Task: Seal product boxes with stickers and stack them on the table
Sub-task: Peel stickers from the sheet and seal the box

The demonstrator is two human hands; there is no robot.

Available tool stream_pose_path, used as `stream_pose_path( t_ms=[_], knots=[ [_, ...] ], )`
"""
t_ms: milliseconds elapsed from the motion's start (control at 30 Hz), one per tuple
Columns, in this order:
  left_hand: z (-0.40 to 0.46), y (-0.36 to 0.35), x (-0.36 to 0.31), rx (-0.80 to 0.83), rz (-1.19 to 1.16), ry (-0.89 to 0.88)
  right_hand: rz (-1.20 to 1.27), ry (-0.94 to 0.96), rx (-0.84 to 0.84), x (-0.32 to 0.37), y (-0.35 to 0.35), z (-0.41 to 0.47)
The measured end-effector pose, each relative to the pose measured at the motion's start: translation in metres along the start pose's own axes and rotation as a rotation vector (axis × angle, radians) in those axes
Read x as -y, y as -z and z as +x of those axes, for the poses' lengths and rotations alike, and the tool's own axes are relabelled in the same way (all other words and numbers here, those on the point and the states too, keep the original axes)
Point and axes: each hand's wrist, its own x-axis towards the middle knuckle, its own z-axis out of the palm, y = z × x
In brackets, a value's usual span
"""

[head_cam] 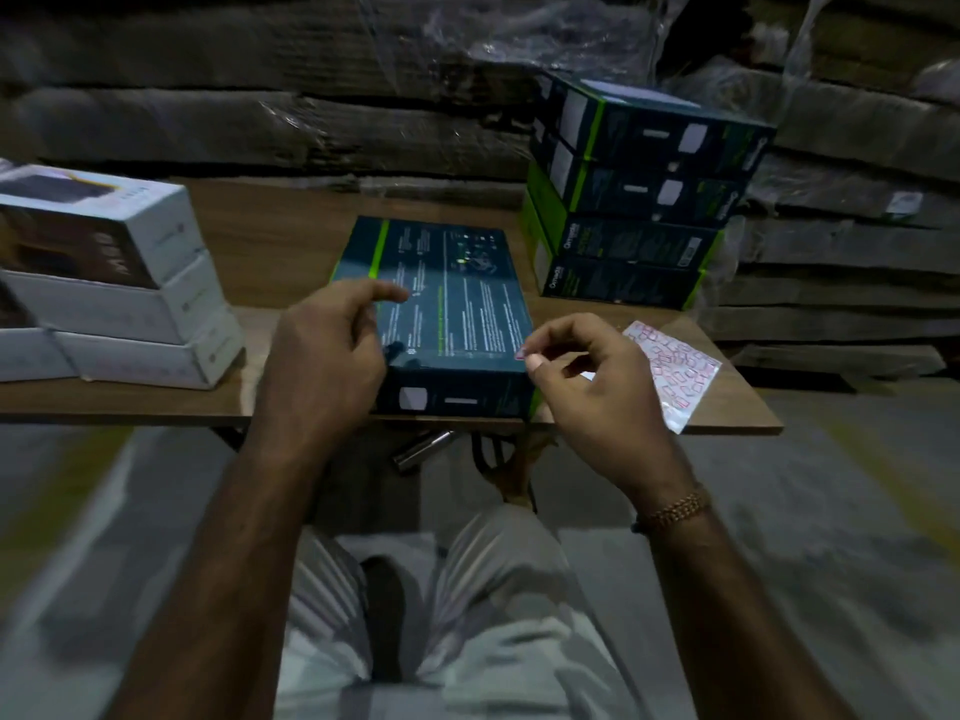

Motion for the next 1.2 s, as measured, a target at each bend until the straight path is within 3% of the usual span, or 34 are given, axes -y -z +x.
stream_pose_path(
  t_ms=[133, 367, 533, 800, 1200],
  knots=[
    [-0.011, 0.008, 0.028, -0.057, -0.024, 0.079, -0.001, 0.024, 0.054, 0.022, -0.032, 0.001],
    [-0.020, 0.004, 0.044, 0.024, -0.186, 0.065, -0.134, 0.017, 0.016, 0.026, -0.076, 0.000],
    [-0.021, -0.009, 0.057, -0.009, -0.254, 0.017, -0.217, -0.004, -0.024, 0.024, -0.086, 0.000],
    [-0.030, -0.029, 0.051, -0.075, -0.077, -0.035, -0.279, -0.002, -0.031, 0.026, -0.088, 0.000],
    [-0.031, -0.033, 0.057, -0.093, -0.040, -0.057, -0.311, 0.006, -0.009, 0.024, -0.088, 0.002]
  ],
)
